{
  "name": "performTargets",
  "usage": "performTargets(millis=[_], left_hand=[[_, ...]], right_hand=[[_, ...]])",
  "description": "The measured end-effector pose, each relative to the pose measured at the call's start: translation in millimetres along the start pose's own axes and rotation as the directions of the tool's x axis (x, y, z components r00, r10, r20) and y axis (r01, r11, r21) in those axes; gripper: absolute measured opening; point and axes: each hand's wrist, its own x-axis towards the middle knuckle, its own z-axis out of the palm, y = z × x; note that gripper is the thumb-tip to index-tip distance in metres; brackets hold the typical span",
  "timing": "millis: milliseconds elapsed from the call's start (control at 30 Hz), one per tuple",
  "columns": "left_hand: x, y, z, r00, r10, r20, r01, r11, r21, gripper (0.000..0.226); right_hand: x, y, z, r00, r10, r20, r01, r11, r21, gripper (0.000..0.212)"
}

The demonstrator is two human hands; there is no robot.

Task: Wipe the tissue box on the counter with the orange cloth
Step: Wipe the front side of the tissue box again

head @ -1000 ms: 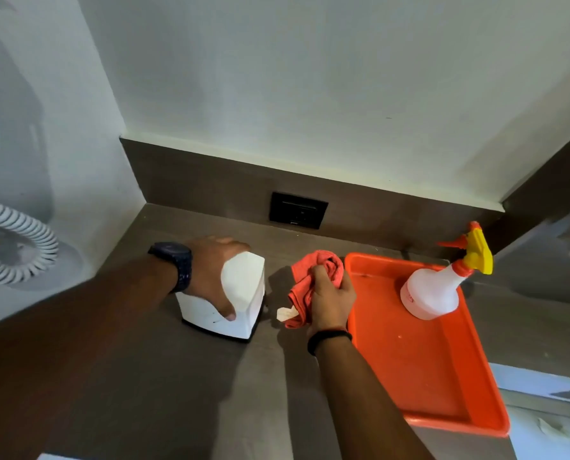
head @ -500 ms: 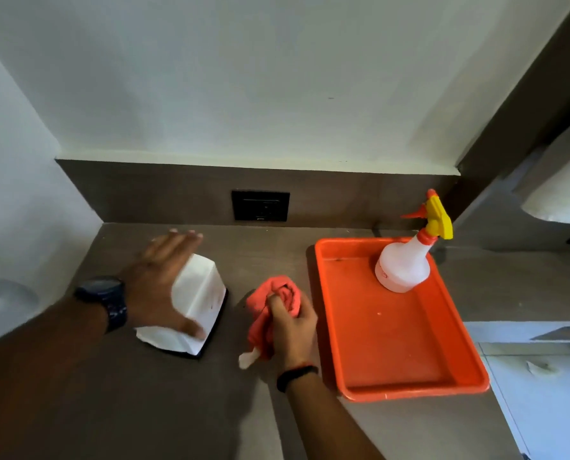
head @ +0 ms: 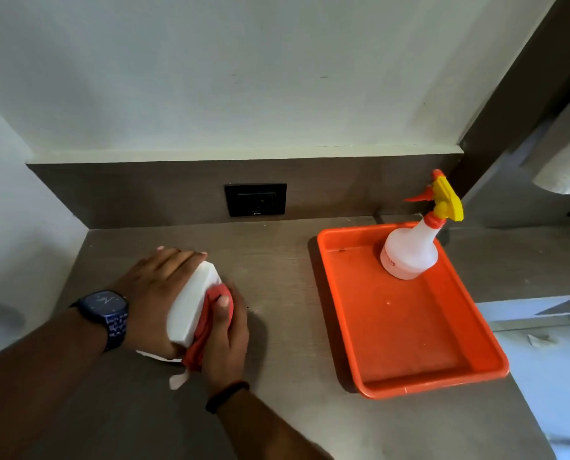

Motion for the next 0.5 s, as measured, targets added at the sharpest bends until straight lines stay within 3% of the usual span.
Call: performTargets(millis=[167,233,333,500], left_hand=[[1,1,-1,0.999,-0.045,0.005,0.045,0.999,0.001,0.132],[1,1,0,0.999,-0.051,-0.007,0.051,0.999,-0.012,0.134],[0,1,2,0.999,-0.045,-0.027,0.044,0.999,-0.013,0.136],[-3,4,5,0.994,-0.07,-0.082,0.066,0.997,-0.049,0.126]], right_hand=[[30,-24,9,0.994,-0.109,0.024,0.11,0.991,-0.076,0.045],[35,-16,7,0.997,-0.075,0.004,0.075,0.995,-0.07,0.043],[20,8,5,0.999,-0.033,-0.016,0.032,0.998,-0.052,0.058],[-13,21,3,0.979,-0.203,-0.007,0.202,0.976,-0.082,0.047]])
